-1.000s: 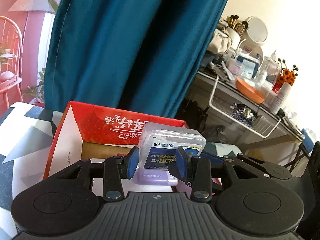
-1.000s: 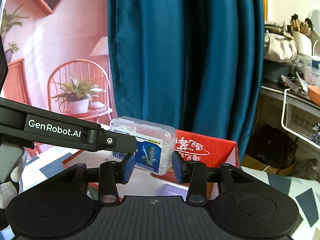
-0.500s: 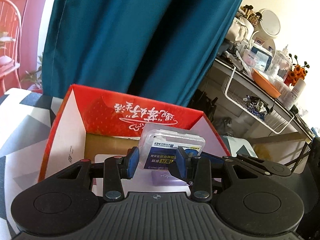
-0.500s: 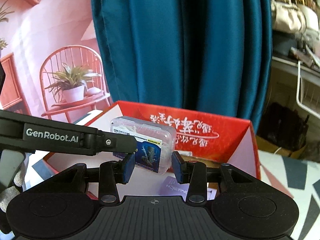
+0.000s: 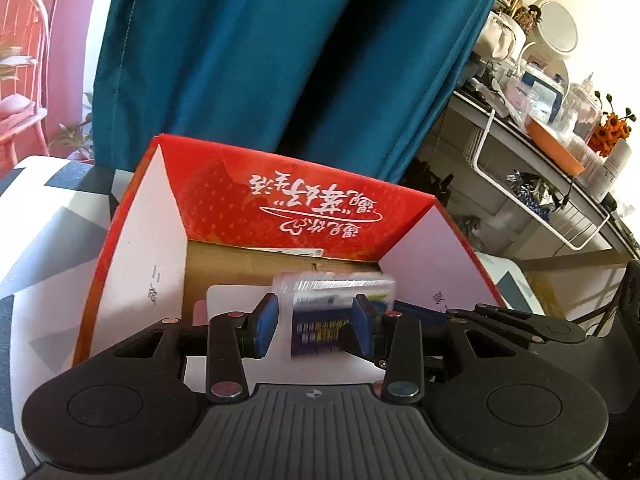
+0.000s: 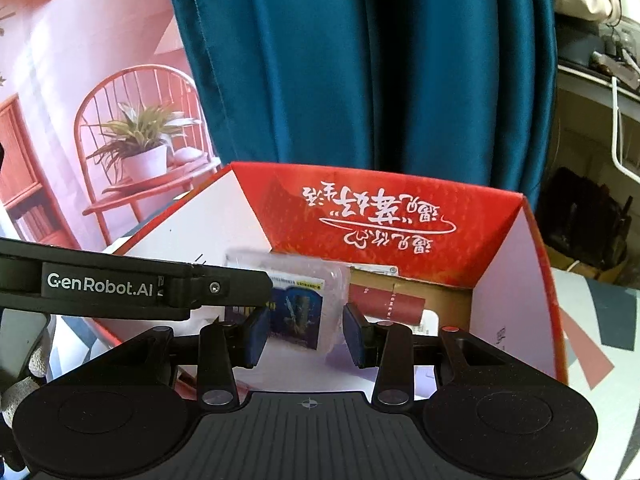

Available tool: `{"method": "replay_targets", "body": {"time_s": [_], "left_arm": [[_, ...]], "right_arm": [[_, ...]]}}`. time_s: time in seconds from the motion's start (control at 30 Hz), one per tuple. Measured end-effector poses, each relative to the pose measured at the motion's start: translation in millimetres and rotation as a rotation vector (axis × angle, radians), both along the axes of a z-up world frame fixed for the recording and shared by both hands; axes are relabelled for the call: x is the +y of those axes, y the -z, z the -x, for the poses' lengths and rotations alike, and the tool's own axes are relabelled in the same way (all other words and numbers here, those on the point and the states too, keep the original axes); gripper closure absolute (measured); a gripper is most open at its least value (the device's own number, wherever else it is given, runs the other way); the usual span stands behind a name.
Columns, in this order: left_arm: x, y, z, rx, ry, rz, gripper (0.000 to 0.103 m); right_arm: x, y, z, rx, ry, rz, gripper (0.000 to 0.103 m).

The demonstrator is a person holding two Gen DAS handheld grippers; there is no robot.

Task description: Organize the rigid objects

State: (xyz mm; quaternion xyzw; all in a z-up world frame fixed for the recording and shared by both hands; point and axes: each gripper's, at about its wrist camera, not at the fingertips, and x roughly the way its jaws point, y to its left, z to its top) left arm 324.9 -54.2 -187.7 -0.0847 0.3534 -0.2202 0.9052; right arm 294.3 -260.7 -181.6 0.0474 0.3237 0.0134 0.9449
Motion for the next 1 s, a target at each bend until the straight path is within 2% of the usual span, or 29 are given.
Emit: {"method": "replay_targets", "body": {"time_s": [0.13, 0.23, 0.3, 0.33, 0.43, 0.47, 0.5, 0.6, 0.83, 1.0], "left_arm": [[2, 0, 6, -0.032, -0.012, -0.038, 0.061], [4, -4, 13, -0.043, -0.016, -0.052, 0.057], [6, -11, 19, -0.056, -0.022, -0.056, 0.049], [7, -15, 23, -0.064, -0.032, -0.054, 0.039], [12, -29, 38, -0.104, -0.051, -0.048, 0.012], [14, -33, 43, -0.118, -0.061, -0.054, 0.004], [15, -39, 49, -0.133, -0.072, -0.064, 0.001], [18, -56, 63, -0.161, -0.107, -0.100, 0.000], [23, -95, 105, -0.220, -0.177, -0.217, 0.000], [35, -127, 144, -0.286, -0.205, -0.205, 0.000]], "right_arm": [[5, 2, 1, 0.013, 0.009, 0.041, 0.066], [5, -2, 8, 0.008, 0.020, 0.054, 0.064], [5, -8, 14, -0.005, 0.027, 0.066, 0.063], [4, -12, 17, -0.007, 0.023, 0.072, 0.062], [7, -26, 28, -0.018, 0.015, 0.109, 0.040], [8, -32, 33, -0.025, 0.009, 0.115, 0.028], [9, -38, 39, -0.035, 0.002, 0.119, 0.017], [14, -57, 57, -0.070, -0.008, 0.139, 0.001], [35, -96, 97, -0.126, -0.002, 0.168, 0.000], [52, -125, 135, -0.196, 0.021, 0.173, 0.000]]}}
